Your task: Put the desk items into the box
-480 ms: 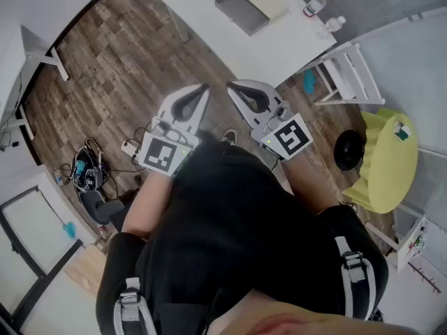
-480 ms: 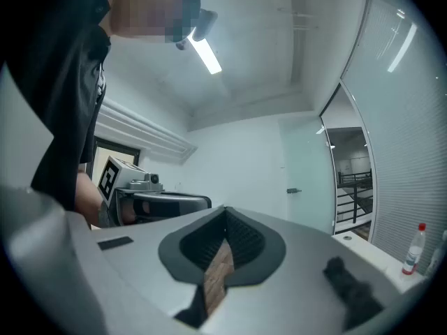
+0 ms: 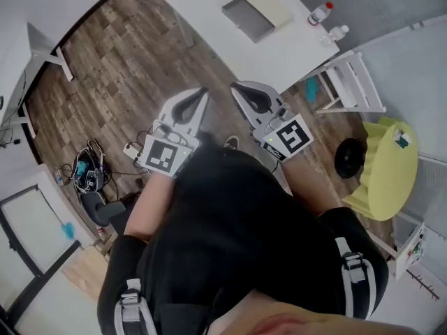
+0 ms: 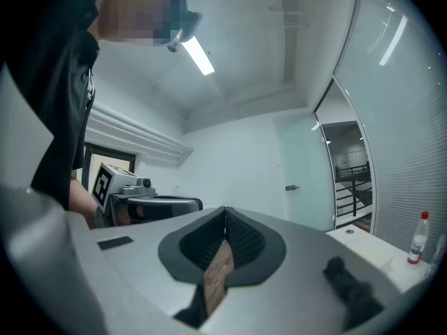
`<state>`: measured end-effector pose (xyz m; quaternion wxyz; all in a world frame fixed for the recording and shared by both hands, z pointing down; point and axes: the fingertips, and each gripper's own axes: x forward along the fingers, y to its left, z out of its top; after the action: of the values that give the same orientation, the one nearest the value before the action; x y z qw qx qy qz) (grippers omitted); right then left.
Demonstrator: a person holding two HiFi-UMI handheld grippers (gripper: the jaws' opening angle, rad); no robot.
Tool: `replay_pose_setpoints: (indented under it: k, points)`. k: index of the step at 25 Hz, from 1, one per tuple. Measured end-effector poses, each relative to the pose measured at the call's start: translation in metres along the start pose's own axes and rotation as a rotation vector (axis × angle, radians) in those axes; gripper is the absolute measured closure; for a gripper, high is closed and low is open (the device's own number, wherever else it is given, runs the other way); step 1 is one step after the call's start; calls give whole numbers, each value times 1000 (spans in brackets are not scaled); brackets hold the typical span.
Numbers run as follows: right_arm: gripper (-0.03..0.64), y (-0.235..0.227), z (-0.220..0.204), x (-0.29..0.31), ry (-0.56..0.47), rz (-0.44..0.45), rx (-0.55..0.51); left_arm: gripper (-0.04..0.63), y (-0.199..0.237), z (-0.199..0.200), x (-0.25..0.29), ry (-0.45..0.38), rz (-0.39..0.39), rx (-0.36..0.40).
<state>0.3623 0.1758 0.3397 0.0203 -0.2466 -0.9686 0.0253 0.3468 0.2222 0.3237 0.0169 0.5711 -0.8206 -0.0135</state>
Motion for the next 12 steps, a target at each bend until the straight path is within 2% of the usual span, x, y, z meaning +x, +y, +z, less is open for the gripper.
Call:
replay_pose_setpoints:
  k: [12]
  points:
    - [600,-35,0,94,37,-5,-16,583,95,1,23,-13,-8,7]
